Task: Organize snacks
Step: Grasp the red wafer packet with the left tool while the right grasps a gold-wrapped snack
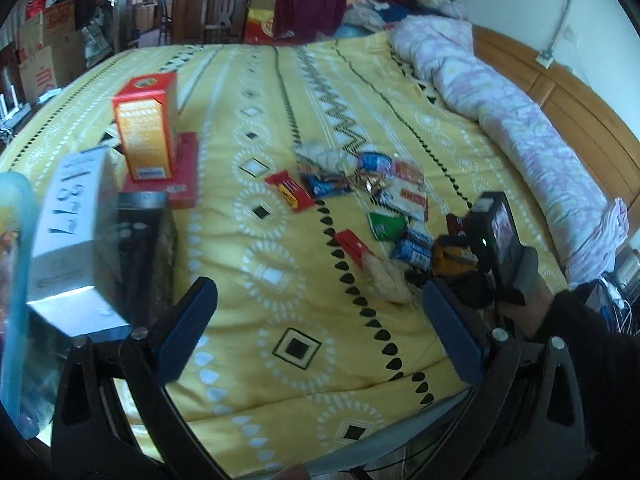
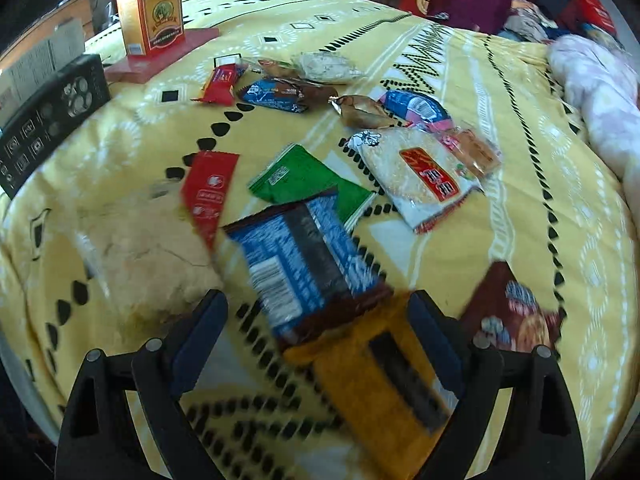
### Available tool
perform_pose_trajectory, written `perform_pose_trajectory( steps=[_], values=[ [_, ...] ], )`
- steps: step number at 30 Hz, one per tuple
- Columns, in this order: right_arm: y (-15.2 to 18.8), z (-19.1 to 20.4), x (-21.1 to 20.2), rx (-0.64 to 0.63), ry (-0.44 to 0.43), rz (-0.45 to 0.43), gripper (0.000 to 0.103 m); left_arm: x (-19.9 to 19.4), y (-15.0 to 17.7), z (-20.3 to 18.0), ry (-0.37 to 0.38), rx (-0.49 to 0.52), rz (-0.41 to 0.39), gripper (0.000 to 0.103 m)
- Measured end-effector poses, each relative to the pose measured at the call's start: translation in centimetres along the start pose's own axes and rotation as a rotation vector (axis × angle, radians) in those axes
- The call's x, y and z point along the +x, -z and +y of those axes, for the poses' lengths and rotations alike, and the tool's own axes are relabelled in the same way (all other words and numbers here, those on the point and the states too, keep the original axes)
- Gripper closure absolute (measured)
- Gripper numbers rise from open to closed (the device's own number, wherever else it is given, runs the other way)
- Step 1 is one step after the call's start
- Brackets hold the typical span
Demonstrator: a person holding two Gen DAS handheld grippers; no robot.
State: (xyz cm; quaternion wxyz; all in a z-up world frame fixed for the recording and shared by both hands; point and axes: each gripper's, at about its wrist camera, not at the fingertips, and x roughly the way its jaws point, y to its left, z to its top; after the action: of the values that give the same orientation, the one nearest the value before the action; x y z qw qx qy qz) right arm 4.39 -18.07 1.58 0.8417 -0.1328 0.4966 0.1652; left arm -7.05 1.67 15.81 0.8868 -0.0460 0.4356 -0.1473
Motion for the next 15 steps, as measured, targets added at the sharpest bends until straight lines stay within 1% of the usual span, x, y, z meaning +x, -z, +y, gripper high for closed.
perform_pose_trajectory(
  steps=[2, 3, 4, 5, 6, 8, 9, 12, 13, 15],
  values=[
    [-0.2, -0.2, 0.3, 0.019, -0.037, -0.007, 0.018, 1.2, 0.1, -0.5, 0.021, 0.003, 0.034, 0.000],
    [-0.2, -0.2, 0.2, 0.033, -0.048, -0.009, 0.030, 1.8, 0.3, -0.8, 0.026, 0.005, 0.050, 0.000],
    [-0.1, -0.1, -0.1, 0.046, -0.062, -0.014, 0.037, 2.5, 0.3, -1.0, 0.034, 0.003, 0.070, 0.000],
    [0.0, 0.2, -0.7, 0.062, -0.108, -0.022, 0.040, 2.9, 0.4, -1.1, 0.041, 0.000, 0.080, 0.000],
    [0.1, 0.5, -1.0, 0.064, -0.130, -0.030, 0.051, 3.2, 0.5, -1.1, 0.042, 0.000, 0.083, 0.000],
    [0.6, 2.0, -2.5, 0.067, -0.198, -0.053, 0.051, 3.9, 0.6, -1.1, 0.034, -0.006, 0.094, 0.000],
    [1.1, 3.3, -3.2, 0.067, -0.261, -0.054, 0.051, 4.2, 0.7, -0.9, 0.033, -0.017, 0.101, 0.000],
    [2.7, 6.3, -4.4, 0.048, -0.354, -0.052, 0.051, 5.0, 0.9, -0.6, 0.035, -0.049, 0.120, 0.000],
    [3.2, 6.8, -4.8, 0.065, -0.400, -0.054, 0.051, 5.1, 1.0, -0.6, 0.033, -0.048, 0.123, 0.000],
    [3.9, 6.7, -5.2, 0.112, -0.425, -0.061, 0.050, 5.2, 0.9, -0.7, 0.030, -0.048, 0.125, 0.000]
  ],
)
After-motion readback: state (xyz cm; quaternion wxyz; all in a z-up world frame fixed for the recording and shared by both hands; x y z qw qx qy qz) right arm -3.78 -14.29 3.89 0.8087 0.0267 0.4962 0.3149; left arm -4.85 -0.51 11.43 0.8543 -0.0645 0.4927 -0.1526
